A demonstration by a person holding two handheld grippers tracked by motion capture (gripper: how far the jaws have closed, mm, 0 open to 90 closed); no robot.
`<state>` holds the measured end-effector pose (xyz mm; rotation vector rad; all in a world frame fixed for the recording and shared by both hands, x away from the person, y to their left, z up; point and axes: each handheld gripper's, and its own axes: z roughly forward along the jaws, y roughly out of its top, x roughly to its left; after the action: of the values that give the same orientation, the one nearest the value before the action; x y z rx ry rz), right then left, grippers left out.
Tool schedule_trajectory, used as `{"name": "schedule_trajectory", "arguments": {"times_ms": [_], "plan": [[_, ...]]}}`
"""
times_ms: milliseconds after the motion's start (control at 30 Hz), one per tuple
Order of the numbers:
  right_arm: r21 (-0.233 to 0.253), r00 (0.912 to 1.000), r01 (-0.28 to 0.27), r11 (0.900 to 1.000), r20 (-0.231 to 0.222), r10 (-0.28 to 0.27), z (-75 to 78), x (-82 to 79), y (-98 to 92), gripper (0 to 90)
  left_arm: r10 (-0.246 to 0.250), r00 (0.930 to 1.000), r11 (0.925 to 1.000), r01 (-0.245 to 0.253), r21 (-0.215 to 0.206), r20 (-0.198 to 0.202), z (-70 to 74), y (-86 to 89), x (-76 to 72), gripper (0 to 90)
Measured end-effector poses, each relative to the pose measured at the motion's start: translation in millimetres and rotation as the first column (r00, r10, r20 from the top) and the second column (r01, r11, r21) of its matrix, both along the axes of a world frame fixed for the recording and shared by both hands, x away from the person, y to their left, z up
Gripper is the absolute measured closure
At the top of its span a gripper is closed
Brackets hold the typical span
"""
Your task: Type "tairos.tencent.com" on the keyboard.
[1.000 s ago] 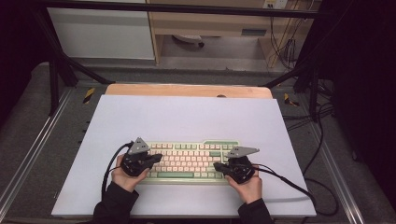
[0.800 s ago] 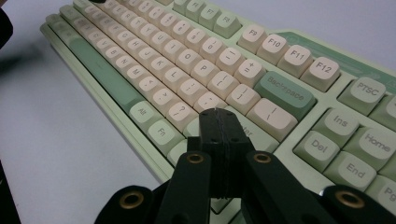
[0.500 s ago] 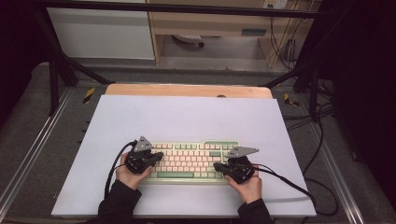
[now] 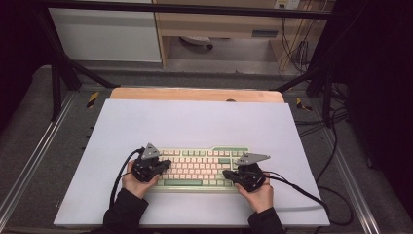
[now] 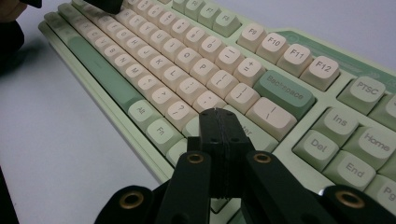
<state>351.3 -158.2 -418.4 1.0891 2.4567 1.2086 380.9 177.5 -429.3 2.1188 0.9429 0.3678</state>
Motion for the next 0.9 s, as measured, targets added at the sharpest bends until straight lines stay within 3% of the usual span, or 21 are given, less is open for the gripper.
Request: {"name": "schedule_trajectory", "arguments": {"times_ms": [500, 900], "plan": [[0.016, 1.0000, 0.000, 1.000, 0.002, 0.000, 2.2, -0.8, 0.8, 90.0, -0.016, 0.9998, 0.9986, 0.017, -0.051, 0.015, 11.5, 11.8, -11.1, 90.0], [0.016, 0.9998, -0.021, 1.000, 0.003, 0.021, 5.0, -1.0, 10.4, 90.0, -0.025, 0.9994, 0.9981, 0.026, -0.055, 0.025, 15.6, 19.0, -20.4, 90.0]]}}
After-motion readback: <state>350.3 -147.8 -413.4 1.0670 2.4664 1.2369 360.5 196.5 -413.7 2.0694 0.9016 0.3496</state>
